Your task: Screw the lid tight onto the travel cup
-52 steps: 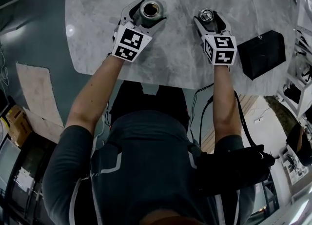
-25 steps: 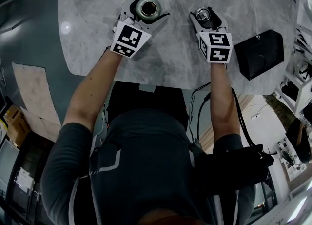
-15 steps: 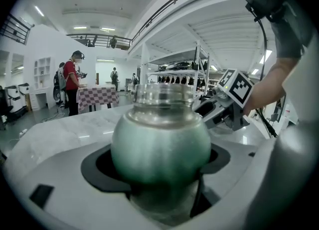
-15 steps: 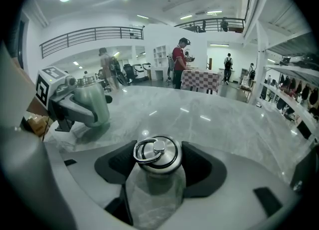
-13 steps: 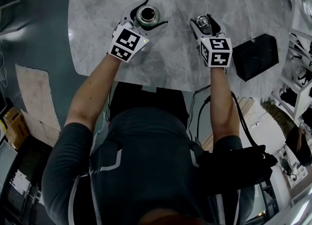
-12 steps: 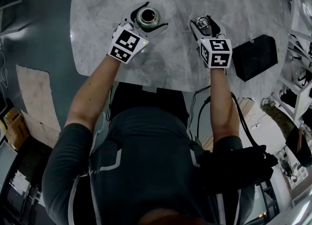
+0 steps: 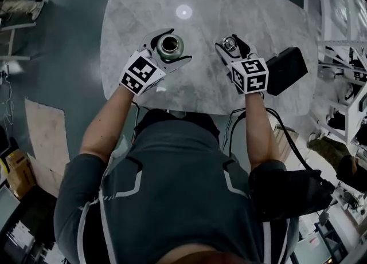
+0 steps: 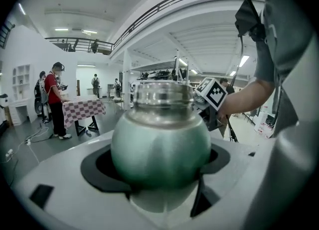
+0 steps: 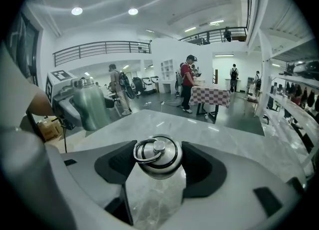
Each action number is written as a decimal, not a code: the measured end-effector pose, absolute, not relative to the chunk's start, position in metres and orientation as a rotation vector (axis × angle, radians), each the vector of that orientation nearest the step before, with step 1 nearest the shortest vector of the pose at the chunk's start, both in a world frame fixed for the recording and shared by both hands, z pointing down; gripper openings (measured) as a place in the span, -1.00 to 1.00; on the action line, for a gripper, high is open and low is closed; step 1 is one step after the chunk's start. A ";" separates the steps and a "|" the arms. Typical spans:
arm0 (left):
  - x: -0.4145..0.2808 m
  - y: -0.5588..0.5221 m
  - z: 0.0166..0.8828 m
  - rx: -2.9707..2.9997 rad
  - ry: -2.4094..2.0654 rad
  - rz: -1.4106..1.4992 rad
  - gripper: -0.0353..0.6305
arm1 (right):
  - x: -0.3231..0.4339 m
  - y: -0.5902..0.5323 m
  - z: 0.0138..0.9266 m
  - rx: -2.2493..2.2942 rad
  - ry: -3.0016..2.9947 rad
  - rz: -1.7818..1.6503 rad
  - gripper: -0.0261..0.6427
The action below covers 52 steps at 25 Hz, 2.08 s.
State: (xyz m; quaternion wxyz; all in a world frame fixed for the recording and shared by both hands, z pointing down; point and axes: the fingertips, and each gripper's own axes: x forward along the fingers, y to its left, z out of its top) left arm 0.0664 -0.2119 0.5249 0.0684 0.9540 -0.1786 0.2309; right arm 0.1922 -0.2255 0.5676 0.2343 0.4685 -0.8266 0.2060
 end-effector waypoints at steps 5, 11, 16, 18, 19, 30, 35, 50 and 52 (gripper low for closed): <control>0.068 -0.192 0.490 2.946 -0.401 0.662 0.31 | 0.188 -0.216 0.520 1.283 -2.329 0.526 -0.04; 0.068 -0.181 0.456 2.977 -0.342 0.635 0.32 | 0.177 -0.206 0.465 1.255 -2.402 0.470 -0.04; 0.069 -0.168 0.440 3.024 -0.257 0.686 0.32 | 0.145 -0.197 0.400 1.141 -2.518 0.368 -0.04; 0.076 -0.161 0.436 3.047 -0.167 0.699 0.31 | 0.134 -0.191 0.375 1.065 -2.585 0.358 -0.04; 0.079 -0.156 0.433 3.045 -0.107 0.701 0.31 | 0.126 -0.186 0.363 1.015 -2.625 0.366 -0.04; 0.095 -0.109 0.415 3.033 0.153 0.702 0.32 | 0.053 -0.124 0.307 0.515 -2.772 0.189 -0.04; 0.105 -0.099 0.412 3.015 0.212 0.767 0.32 | 0.045 -0.113 0.303 0.365 -2.749 0.153 -0.04; 0.098 -0.103 0.397 2.990 0.028 0.811 0.32 | 0.038 -0.107 0.304 0.243 -2.713 0.175 -0.04; 0.097 -0.105 0.400 2.978 -0.015 0.822 0.32 | 0.040 -0.110 0.307 0.284 -2.721 0.202 -0.04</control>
